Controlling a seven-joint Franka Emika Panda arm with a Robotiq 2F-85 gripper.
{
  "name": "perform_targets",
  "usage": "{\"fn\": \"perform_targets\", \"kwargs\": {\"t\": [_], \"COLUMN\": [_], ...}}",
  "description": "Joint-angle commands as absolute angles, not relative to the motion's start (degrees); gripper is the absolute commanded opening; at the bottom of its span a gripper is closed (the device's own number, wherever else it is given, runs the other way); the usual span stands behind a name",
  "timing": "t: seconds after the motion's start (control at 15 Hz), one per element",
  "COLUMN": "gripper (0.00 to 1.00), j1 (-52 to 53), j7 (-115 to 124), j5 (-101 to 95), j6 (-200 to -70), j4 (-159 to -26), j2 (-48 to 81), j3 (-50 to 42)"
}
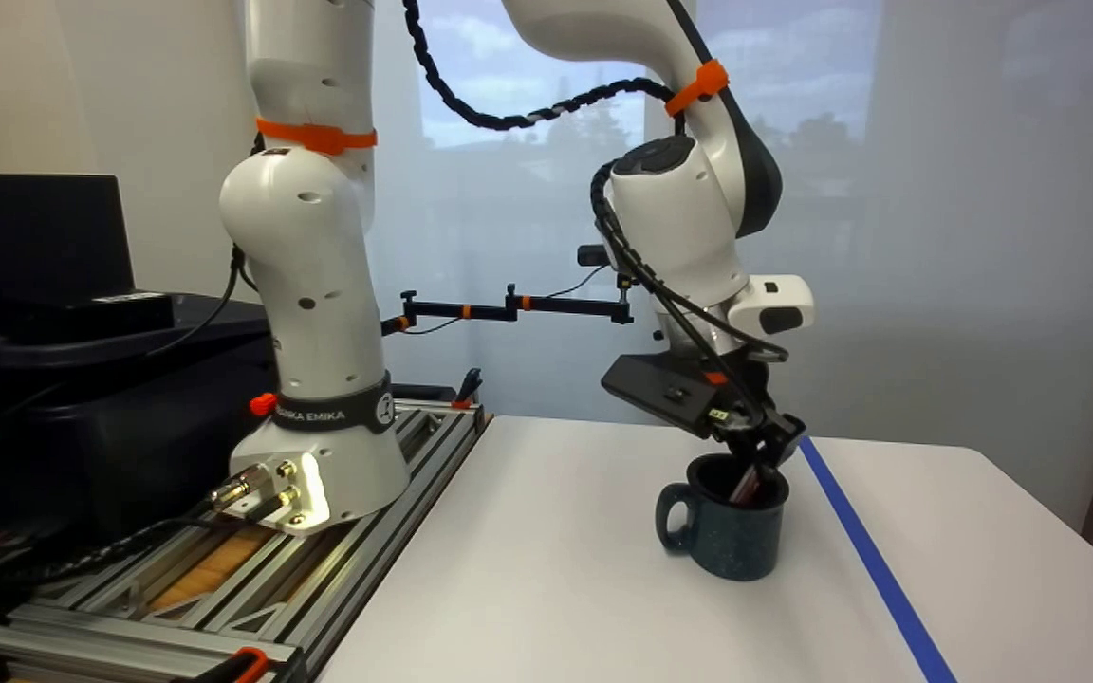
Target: Put the marker on the table
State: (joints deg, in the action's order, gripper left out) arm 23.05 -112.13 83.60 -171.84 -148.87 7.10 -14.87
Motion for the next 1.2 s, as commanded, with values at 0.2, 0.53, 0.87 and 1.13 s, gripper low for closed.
{"fn": "perform_targets", "kwargs": {"t": [0.2,0.53,0.87,1.13], "gripper": [0.05,0.05,0.05,0.05], "j1": [23.3,21.6,18.7,16.9], "j7": [-101.2,-88.5,-80.8,-78.4], "j5": [71.7,59.6,51.9,52.0], "j6": [-173.4,-178.1,-177.8,-174.8], "j4": [-151.6,-153.4,-154.1,-154.4], "j2": [0.3,-1.0,0.6,2.0], "j3": [-16.2,-19.6,-24.4,-27.1]}}
